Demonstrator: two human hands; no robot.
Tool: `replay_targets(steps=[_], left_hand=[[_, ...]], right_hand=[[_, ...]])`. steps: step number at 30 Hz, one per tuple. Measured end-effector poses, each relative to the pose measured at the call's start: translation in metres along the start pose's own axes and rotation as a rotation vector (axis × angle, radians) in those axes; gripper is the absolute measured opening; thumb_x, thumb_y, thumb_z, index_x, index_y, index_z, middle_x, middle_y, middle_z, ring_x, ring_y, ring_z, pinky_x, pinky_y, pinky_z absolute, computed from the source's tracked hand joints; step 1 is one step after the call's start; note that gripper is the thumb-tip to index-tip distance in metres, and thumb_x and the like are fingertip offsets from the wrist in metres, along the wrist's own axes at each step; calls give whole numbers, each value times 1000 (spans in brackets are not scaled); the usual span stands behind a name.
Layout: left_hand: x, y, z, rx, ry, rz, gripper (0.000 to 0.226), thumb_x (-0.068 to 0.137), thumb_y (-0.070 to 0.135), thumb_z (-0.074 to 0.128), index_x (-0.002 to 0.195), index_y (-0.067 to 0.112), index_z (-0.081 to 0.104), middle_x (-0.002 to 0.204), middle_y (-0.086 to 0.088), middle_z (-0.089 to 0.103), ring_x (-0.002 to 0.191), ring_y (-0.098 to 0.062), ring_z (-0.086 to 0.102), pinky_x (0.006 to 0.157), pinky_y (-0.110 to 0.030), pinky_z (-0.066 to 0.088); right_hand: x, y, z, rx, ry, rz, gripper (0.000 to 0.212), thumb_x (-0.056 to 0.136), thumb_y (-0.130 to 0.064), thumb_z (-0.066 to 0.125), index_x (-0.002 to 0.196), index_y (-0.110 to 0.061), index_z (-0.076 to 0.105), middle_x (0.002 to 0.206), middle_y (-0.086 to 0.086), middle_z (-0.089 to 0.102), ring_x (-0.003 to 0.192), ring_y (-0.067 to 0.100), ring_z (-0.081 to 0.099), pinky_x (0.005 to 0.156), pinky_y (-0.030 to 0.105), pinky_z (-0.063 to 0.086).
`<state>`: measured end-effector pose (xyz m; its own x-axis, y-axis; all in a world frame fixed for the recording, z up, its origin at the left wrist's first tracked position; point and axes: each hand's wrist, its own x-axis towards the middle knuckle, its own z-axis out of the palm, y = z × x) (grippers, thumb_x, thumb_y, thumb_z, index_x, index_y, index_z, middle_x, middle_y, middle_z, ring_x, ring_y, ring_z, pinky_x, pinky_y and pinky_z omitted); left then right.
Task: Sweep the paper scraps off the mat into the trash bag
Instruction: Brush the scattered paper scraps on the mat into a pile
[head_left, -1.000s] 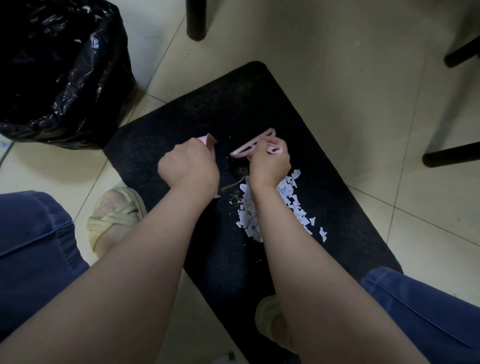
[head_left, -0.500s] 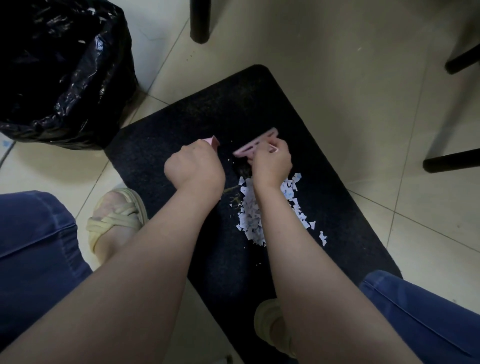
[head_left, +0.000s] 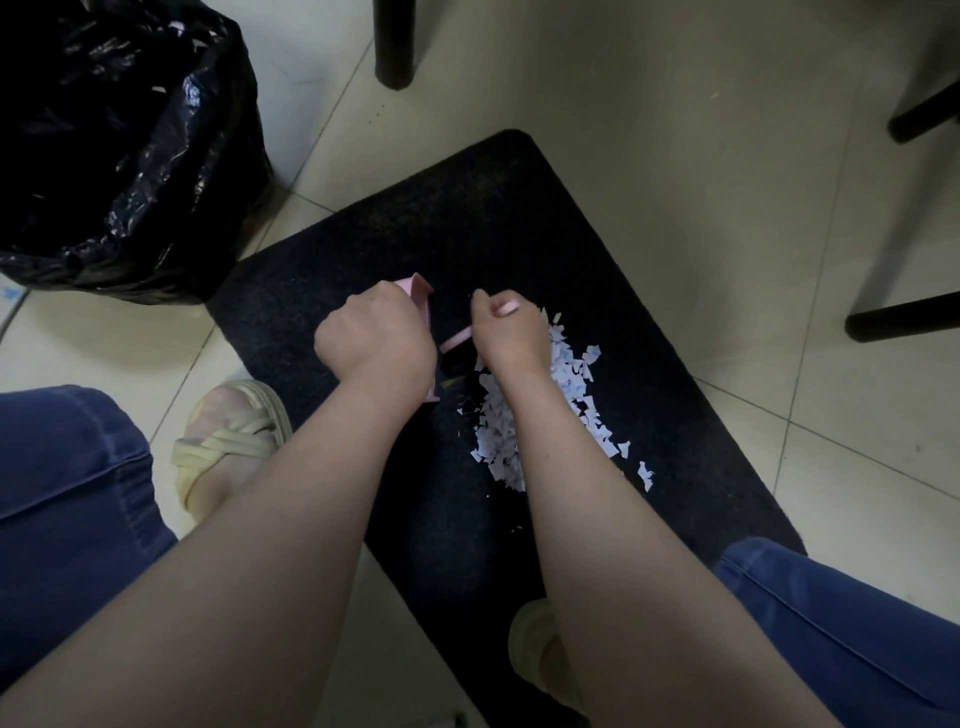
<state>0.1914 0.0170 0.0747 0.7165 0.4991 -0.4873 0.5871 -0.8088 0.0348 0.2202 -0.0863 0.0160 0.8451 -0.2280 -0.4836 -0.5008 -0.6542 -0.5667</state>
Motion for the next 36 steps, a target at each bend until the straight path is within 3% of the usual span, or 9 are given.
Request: replay_targets(steps=[4,7,10,13,16,23,27,32,36], left_hand=[[3,-3,2,-13,-6,-11,21,89,7,52,108,8,61,98,-10,64,91,-27,61,62,-31,35],[1,-1,0,-21,-4,-3,22,89,8,52,109,8,61,101,-10,65,95,-29,62,64,-31,36],[-1,0,0,-22,-5,17,23,90,10,51,111,9,61,104,-10,65,98,-29,62,65,-30,37],[-1,0,1,-21,2,14,22,90,9,51,110,9,61,101,-9,65,96,-28,62,65,-30,37],[-1,0,0,-22,1,11,21,90,9,52,109,8,61,99,-10,65,95,-28,62,65,-30,37],[0,2,1,-4,3,0,19,90,7,51,105,9,63,94,-8,64,86,-25,60,57,-29,34],[-3,4,0,-6,-1,12,19,89,7,53,105,9,63,92,-8,64,92,-27,62,58,-28,34],[-8,8,0,-10,16,41,20,90,9,51,106,10,62,102,-9,65,95,-28,62,65,-30,38],[-15,11,9,13,68,93,19,93,19,47,98,12,63,91,-6,65,81,-26,62,56,-28,35]], right_hand=[[4,8,-13,177,282,30,27,96,-34,47,75,-19,56,68,-2,63,72,18,61,68,32,52],[14,9,-10,325,167,-35,21,94,-36,54,84,-21,64,91,-5,69,90,17,65,79,32,53],[20,16,-9,177,29,-34,27,95,-40,50,96,-21,70,86,-9,69,87,11,63,75,26,52],[20,19,-21,19,181,78,31,93,-37,47,85,-14,66,71,-2,64,73,18,62,60,28,46],[20,13,-26,114,339,55,32,93,-35,48,84,-11,67,74,1,67,71,19,63,59,27,46],[20,9,-9,157,1,-22,26,93,-32,52,84,-15,70,65,-4,67,62,12,60,63,29,48],[8,15,-12,-47,189,22,30,91,-30,46,70,-13,58,63,-2,56,71,23,61,60,29,46],[11,29,-36,247,428,88,25,96,-35,50,86,-17,64,71,-6,62,63,8,56,50,16,34],[31,58,-60,405,482,158,35,92,-43,54,101,-14,71,86,-3,71,75,10,62,61,18,42]])
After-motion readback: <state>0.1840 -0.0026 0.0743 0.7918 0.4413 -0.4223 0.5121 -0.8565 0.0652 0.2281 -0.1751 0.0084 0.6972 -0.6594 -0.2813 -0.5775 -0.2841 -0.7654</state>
